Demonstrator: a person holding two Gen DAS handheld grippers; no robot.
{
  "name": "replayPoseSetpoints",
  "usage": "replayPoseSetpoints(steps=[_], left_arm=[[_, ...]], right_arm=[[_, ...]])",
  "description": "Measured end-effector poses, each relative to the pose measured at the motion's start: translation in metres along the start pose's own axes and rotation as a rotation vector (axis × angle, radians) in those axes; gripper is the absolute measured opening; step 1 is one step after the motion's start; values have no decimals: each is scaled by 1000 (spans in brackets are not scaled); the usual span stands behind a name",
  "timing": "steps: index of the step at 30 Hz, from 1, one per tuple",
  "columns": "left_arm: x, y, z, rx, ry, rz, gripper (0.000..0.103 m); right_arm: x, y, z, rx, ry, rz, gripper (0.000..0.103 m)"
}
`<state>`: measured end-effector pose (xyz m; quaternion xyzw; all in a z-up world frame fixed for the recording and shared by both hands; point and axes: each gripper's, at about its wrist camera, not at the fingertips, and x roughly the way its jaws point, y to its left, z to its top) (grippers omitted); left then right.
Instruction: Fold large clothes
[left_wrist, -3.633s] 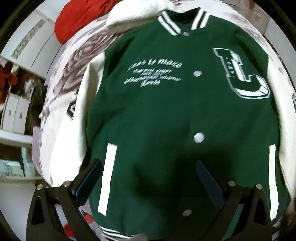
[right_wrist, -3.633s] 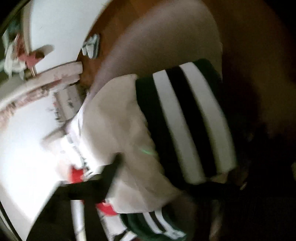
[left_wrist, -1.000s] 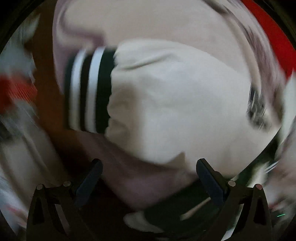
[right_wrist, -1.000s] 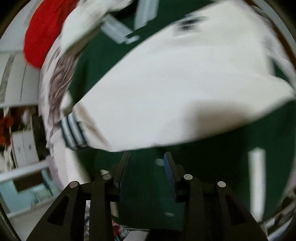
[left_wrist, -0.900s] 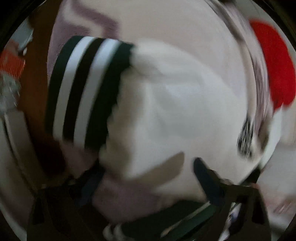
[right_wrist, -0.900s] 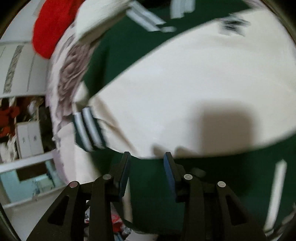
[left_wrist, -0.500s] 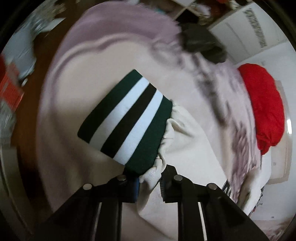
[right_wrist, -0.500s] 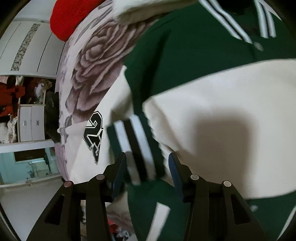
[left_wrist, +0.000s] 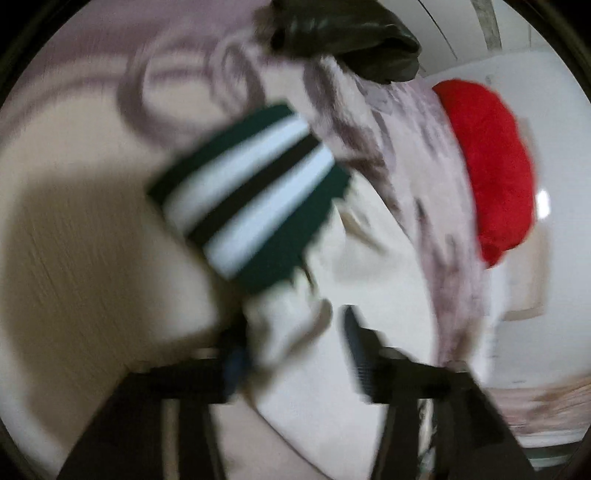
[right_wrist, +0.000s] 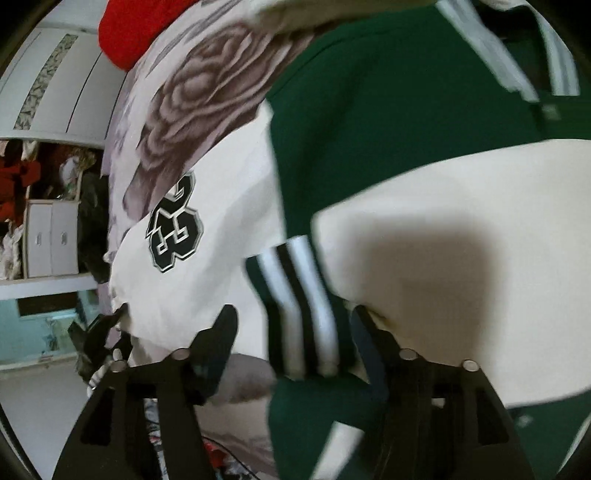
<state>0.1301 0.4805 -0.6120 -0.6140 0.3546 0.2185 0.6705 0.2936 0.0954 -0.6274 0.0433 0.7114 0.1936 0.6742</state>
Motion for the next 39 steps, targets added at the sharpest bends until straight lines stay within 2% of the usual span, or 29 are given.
replayPoseSetpoints(steps=[3,5,6,7,8,10,11,13,14,16,18,20,23,26,28,31,32,34,35,36,39], left_arm=[[4,-5,-17,-14,-2,-18,61],[5,-21,-24,28,-64,43,58],[4,-31,-29,57,-109,65,51],[3,-42,-32,92,-151,92,15],[2,-53,-34,126,-184,129,4],[-4,-78,-38,197,-239,142,5],[-9,-97,-44,268,-269,162,4],[-14,-132,-57,444,-319,247,4],[-19,-153,-73,563,-348,287,4],[-31,-187,-104,719,-370,304,3],[-39,-219,-125,831,-376,293,3],[-52,-252,-166,930,-372,263,3],[-59,-299,-233,1032,-318,199,2],[-41,-341,-318,1121,-210,122,2],[-25,-359,-383,1162,-117,65,2],[19,-378,-482,1202,47,0,2],[38,-380,-524,1236,107,-6,2],[72,-377,-584,1261,217,-8,2],[83,-375,-604,1269,247,3,3],[101,-370,-629,1294,289,41,3],[153,-352,-667,1331,400,169,9]], right_arm=[[-13,-18,-9,-9,-62,-195,83],[-11,-35,-13,26,-54,-216,83],[-9,-46,-14,59,-43,-219,84],[-8,-53,-15,75,-36,-242,83],[-6,-60,-15,81,-35,-283,84],[-4,-66,-13,60,-34,-438,84],[-4,-67,-11,24,-40,-532,84],[-9,-68,-9,-27,-81,-605,84],[-11,-68,-8,-48,-98,-631,84],[-14,-68,-5,-72,-124,-627,84],[-22,-77,-4,-49,-126,-541,84],[-32,-88,-3,-10,-129,-455,84],[-55,-112,-5,46,-150,-373,84],[-80,-159,-14,121,-143,-296,84],[-98,-194,-19,178,-141,-260,84],[-128,-271,-33,293,-130,-214,84],[-134,-292,-39,322,-130,-211,84],[-143,-334,-53,383,-126,-203,84],[-147,-360,-60,417,-117,-187,84],[-149,-375,-66,438,-113,-174,84],[-158,-421,-80,477,-110,-122,84]])
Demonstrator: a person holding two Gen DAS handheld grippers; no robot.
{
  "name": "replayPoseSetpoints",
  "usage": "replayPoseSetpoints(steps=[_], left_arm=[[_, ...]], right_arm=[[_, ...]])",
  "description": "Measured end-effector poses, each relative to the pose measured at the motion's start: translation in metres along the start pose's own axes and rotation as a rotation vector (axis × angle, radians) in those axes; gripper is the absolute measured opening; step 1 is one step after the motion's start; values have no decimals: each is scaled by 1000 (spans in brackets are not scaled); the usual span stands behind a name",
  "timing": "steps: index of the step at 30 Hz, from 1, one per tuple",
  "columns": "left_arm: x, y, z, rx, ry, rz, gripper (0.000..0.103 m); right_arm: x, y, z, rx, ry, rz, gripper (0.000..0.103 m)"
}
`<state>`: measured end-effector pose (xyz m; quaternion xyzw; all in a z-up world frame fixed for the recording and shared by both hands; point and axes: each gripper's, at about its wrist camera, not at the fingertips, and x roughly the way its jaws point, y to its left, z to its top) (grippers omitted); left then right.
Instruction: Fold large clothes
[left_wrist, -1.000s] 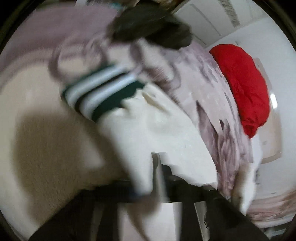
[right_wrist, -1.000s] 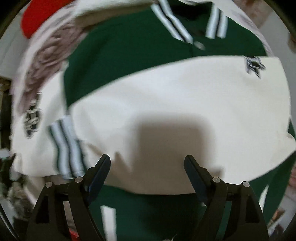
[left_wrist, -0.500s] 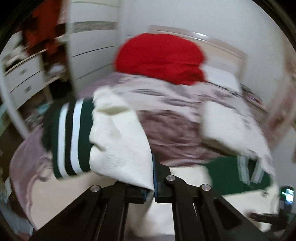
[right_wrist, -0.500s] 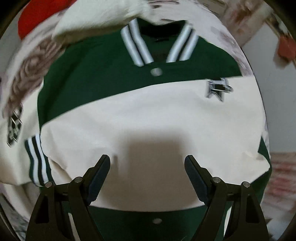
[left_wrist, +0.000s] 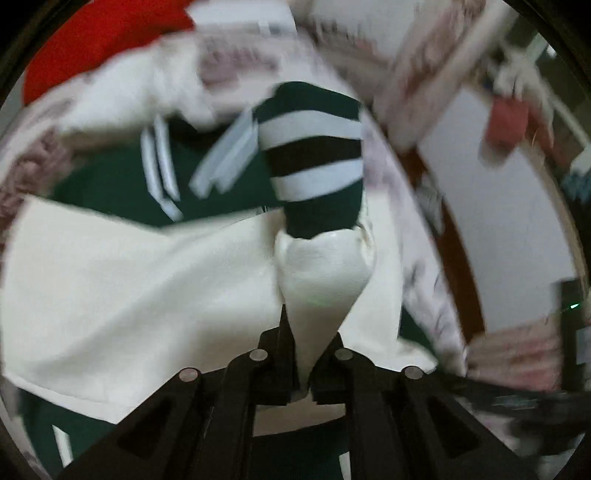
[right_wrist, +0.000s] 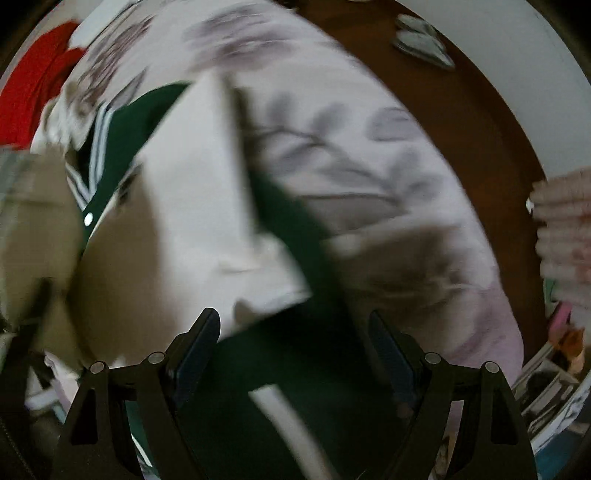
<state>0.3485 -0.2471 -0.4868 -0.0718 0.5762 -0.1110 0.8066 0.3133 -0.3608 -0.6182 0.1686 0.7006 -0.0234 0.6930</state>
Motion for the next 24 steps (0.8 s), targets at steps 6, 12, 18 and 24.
replayPoseSetpoints(steps=[6,12,18,24], left_arm=[[10,-22,-13,84,46,20,86],[-35,-7,-13,67,4,12,88],[-51,76,-36,-58,-26,296,88],[-30,157,-65,-170,35,442,88]], right_arm=[[-17,-54,21,68,-9,216,84],[-18,-34,41,117,16,422,84],[4,29,54,3,107,446,84],[36,98,59,-206,54,186,4]])
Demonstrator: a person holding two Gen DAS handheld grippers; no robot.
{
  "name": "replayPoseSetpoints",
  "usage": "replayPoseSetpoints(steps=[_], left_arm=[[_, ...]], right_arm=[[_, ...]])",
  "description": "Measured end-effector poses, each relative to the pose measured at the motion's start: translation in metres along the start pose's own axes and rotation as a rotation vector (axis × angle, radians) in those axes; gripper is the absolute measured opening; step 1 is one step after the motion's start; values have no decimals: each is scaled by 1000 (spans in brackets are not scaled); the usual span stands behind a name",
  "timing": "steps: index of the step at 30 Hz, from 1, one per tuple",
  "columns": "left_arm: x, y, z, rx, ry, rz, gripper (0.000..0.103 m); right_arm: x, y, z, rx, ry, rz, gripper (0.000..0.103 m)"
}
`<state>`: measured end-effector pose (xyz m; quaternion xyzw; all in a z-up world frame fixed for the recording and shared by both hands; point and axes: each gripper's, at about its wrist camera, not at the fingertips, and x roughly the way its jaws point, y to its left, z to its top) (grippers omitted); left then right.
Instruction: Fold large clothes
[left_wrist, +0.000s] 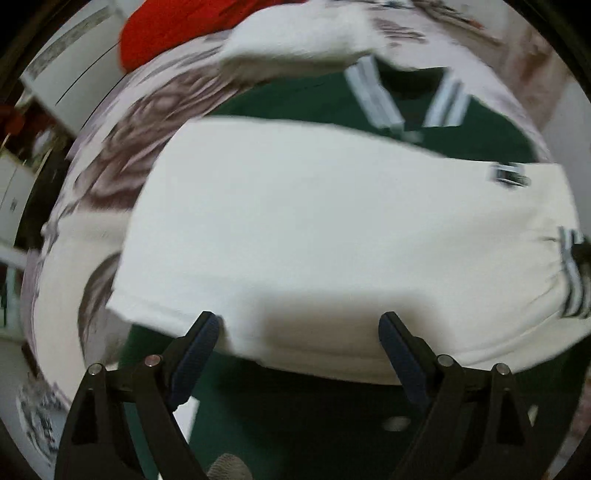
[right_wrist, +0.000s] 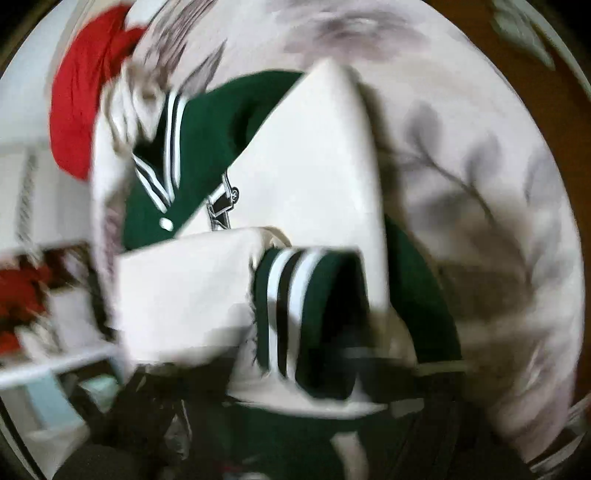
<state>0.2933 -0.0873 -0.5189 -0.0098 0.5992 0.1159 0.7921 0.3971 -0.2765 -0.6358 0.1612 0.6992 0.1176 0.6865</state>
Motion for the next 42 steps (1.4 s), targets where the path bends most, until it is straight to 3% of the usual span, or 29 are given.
replayPoseSetpoints(steps=[2,4,5,6,8,9,12,13,14,15,16,18,20,23,25,28,32,33,34,35,37,38,39,42], left_arm=[[3,14,-4,-14,-19,27,88],[3,22,-9,-15,-32,31,89],[2,25,-12,-19,-36,37,89],[2,28,-17,-24,-39,40,89],[10,27,-19,-41,-30,22,89],[16,27,-21,-53,-20,14,89],[28,24,-30,-73,21,-4,89],[32,22,-34,-69,33,-1,89],[39,17,-39,-55,53,8,89],[46,13,-44,-40,81,27,89],[51,9,-48,-32,98,43,89],[47,6,-51,-33,80,62,89],[38,2,-53,-38,85,96,89],[14,-5,-63,-80,73,141,89],[-3,-14,-72,-104,65,171,89],[-24,-37,-93,-112,78,267,89],[-28,-63,-115,-131,108,362,89],[-27,-71,-121,-145,120,368,89],[-25,-78,-126,-163,137,365,89],[-22,-81,-128,-173,149,366,89],[-20,-90,-132,-166,163,387,89],[-21,-92,-133,-155,162,396,89],[-24,-96,-135,-135,155,414,89],[-30,-99,-140,-86,145,441,89]], right_arm=[[-12,11,8,-48,-64,-54,3],[-27,13,7,-76,-22,-23,5],[-35,10,1,-83,3,-16,13],[-43,7,-4,-88,22,-48,21],[-60,-9,-29,-88,44,-124,74],[-59,-19,-45,-78,80,-124,77],[-25,-48,-89,-59,242,-141,76],[-18,-54,-96,-54,241,-141,66],[0,-68,-109,-80,260,-211,47],[23,-84,-122,-138,313,-361,46],[34,-94,-128,-149,337,-387,46],[34,-110,-130,-110,344,-313,46],[13,-110,-120,-84,346,-253,46],[-34,-108,-92,-33,267,-63,49],[-47,-105,-64,-76,217,-2,49],[-31,-102,-23,-132,195,21,49],[16,-84,27,-183,270,142,49],[29,-76,30,-216,293,143,48],[42,-67,30,-266,299,108,35],[49,-60,30,-316,292,63,12],[42,-53,27,-400,219,-58,9],[31,-58,31,-403,157,-101,1],[23,-66,38,-388,116,-126,2],[23,-88,48,-303,204,-45,2]])
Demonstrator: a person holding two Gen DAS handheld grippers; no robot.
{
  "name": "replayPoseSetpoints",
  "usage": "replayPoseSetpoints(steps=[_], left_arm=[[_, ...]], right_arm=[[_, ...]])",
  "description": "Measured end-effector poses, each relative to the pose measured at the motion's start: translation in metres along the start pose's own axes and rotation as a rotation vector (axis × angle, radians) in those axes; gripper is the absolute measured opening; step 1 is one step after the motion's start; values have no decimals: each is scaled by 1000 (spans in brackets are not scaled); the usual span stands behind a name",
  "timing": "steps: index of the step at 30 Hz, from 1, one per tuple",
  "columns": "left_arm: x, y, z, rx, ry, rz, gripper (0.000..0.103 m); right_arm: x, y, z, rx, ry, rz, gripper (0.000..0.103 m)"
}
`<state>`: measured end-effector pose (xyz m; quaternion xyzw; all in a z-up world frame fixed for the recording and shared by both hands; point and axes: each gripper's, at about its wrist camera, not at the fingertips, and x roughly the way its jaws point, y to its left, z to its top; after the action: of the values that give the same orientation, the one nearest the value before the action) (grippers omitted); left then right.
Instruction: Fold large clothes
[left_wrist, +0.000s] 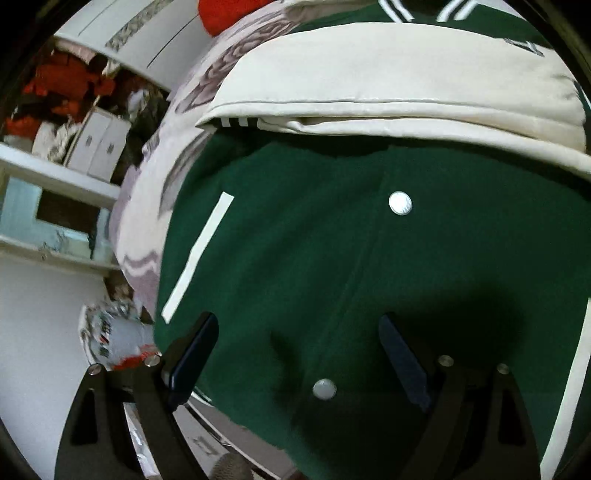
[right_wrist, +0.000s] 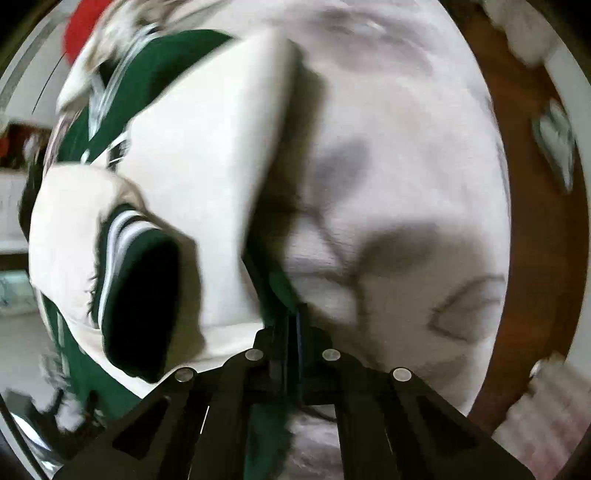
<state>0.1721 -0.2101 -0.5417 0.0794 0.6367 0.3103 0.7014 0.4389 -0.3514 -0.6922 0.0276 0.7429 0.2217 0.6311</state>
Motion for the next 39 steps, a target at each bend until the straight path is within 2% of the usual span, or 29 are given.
replayPoseSetpoints(steps=[1,3,5,6,7,9,12,15,16,18,19,20,21,23,24,25,27,28,30,31,32,33,34,35,37,39], left_arm=[[-1,4,-2,5,3,5,89],[-1,17,-3,-9,15,-2,89],[-7,29,-11,-42,32,-14,89],[-10,34,-16,-56,38,-16,89],[-11,39,-20,-66,45,-15,89],[-15,47,-34,-90,65,-7,89],[-13,53,-51,-125,115,-23,89],[-6,51,-65,-131,157,-23,89],[-3,51,-69,-133,172,-29,89],[1,50,-75,-142,186,-41,89],[2,49,-78,-143,192,-45,89],[3,49,-79,-141,197,-46,89],[0,48,-81,-138,197,-46,89],[-8,51,-81,-141,183,-54,89],[-12,52,-82,-140,172,-55,89],[-16,53,-83,-133,162,-53,89],[-22,51,-85,-113,144,-50,89],[-24,47,-88,-100,139,-53,89],[-27,38,-93,-71,141,-60,89],[-30,33,-94,-55,139,-64,89],[-35,27,-95,-42,131,-69,89],[-41,22,-96,-35,121,-78,89],[-49,15,-98,-27,111,-99,89],[-58,5,-100,-11,102,-127,89],[-75,-18,-104,34,91,-177,89],[-96,-53,-113,106,74,-245,89]], right_arm=[[-4,0,-2,4,13,26,3],[-15,0,-17,13,70,82,17],[-27,-9,-50,53,128,152,51],[-27,-14,-73,67,166,204,55],[-23,-13,-86,68,202,230,56],[1,-13,-145,58,376,287,56],[42,-8,-217,68,571,362,56],[68,11,-259,34,640,427,57],[74,23,-260,8,647,421,61],[85,41,-272,-68,623,400,62],[92,43,-275,-62,590,372,54],[98,47,-271,-17,575,386,24],[96,41,-275,43,569,427,21],[72,38,-280,47,526,513,16],[58,31,-283,56,511,527,16],[53,24,-285,65,512,489,15],[61,-8,-290,106,533,275,15],[66,-26,-290,153,531,243,15],[74,-44,-288,251,576,305,17],[72,-45,-285,257,598,322,23],[65,-42,-281,212,600,300,38],[53,-40,-276,173,581,271,45],[42,-36,-269,160,556,262,56],[30,-39,-264,153,528,259,61],[5,-48,-250,156,468,241,61],[-27,-67,-232,176,382,187,62]])
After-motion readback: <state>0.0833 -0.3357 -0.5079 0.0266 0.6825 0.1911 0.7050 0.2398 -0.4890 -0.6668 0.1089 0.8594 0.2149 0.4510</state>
